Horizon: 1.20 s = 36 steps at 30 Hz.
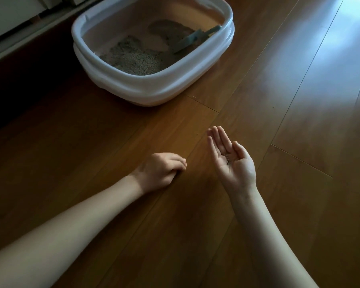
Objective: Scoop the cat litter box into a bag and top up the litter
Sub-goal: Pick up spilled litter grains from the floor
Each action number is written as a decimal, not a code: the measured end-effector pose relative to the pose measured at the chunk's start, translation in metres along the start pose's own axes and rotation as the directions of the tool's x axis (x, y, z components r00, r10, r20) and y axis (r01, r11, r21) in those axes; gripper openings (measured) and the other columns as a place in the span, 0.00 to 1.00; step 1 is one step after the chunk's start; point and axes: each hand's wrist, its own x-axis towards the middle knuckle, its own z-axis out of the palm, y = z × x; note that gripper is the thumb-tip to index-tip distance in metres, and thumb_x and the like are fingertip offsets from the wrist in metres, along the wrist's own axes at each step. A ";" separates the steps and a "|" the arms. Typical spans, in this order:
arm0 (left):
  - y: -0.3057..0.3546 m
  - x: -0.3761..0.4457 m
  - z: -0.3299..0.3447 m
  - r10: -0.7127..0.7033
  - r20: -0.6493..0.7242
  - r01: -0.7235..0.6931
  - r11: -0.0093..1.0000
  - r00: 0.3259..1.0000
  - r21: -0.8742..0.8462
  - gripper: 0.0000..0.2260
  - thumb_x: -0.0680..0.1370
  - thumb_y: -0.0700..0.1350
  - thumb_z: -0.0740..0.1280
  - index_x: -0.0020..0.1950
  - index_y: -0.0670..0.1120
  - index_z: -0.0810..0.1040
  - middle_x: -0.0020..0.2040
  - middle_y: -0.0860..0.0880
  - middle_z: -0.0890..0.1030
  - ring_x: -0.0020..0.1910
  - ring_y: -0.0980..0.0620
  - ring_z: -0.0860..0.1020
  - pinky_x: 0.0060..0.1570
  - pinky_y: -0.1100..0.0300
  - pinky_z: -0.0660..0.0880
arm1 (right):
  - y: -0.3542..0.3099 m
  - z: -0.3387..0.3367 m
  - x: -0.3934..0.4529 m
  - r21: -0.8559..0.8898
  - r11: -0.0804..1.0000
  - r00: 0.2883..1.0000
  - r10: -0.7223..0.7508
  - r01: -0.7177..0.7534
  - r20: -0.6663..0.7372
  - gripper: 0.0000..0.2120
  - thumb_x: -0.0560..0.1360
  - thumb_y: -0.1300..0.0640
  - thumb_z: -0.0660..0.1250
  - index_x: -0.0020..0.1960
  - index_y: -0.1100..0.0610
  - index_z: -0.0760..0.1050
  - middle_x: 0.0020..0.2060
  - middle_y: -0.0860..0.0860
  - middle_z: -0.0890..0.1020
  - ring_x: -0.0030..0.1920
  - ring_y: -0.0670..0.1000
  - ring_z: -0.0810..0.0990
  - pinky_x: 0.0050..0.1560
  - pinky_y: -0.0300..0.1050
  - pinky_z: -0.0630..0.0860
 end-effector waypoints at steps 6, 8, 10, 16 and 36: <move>-0.006 -0.031 -0.012 -0.360 -0.300 0.344 0.933 0.883 -0.108 0.19 0.76 0.49 0.59 0.62 0.42 0.77 0.62 0.45 0.78 0.63 0.51 0.74 0.64 0.60 0.70 | 0.006 -0.003 -0.005 0.014 1.000 1.000 0.015 -0.014 -0.016 0.22 0.81 0.59 0.50 0.57 0.73 0.77 0.59 0.66 0.77 0.60 0.63 0.77 0.66 0.56 0.70; -0.003 -0.042 -0.004 -0.458 -0.122 0.461 0.887 0.881 -0.003 0.32 0.75 0.62 0.56 0.72 0.44 0.66 0.73 0.46 0.65 0.72 0.52 0.60 0.69 0.56 0.59 | 0.008 -0.002 -0.006 0.015 1.000 1.000 0.019 -0.018 -0.020 0.22 0.81 0.59 0.50 0.55 0.74 0.78 0.59 0.67 0.78 0.60 0.63 0.77 0.67 0.55 0.68; 0.004 -0.049 0.009 -0.484 -0.009 0.482 0.871 0.875 0.098 0.41 0.72 0.70 0.51 0.77 0.45 0.54 0.77 0.50 0.52 0.75 0.54 0.48 0.71 0.57 0.48 | 0.009 -0.002 -0.006 0.017 1.000 1.000 0.020 -0.020 -0.023 0.22 0.81 0.59 0.50 0.54 0.74 0.78 0.59 0.67 0.78 0.61 0.63 0.77 0.68 0.55 0.68; 0.030 -0.025 0.038 -0.395 0.014 0.389 0.911 0.919 0.140 0.32 0.80 0.61 0.51 0.78 0.45 0.50 0.78 0.49 0.47 0.76 0.53 0.43 0.74 0.58 0.44 | 0.008 -0.002 -0.004 0.006 1.000 1.000 0.029 -0.029 -0.012 0.23 0.81 0.58 0.50 0.54 0.73 0.78 0.59 0.66 0.78 0.60 0.63 0.77 0.66 0.55 0.69; 0.002 -0.011 0.030 -0.090 -0.236 0.125 0.982 0.968 0.141 0.09 0.79 0.44 0.62 0.42 0.41 0.76 0.40 0.46 0.74 0.40 0.50 0.73 0.42 0.60 0.72 | 0.003 -0.007 0.001 0.028 0.999 0.999 0.031 -0.030 -0.016 0.21 0.81 0.58 0.50 0.60 0.72 0.74 0.60 0.66 0.77 0.60 0.64 0.77 0.62 0.57 0.72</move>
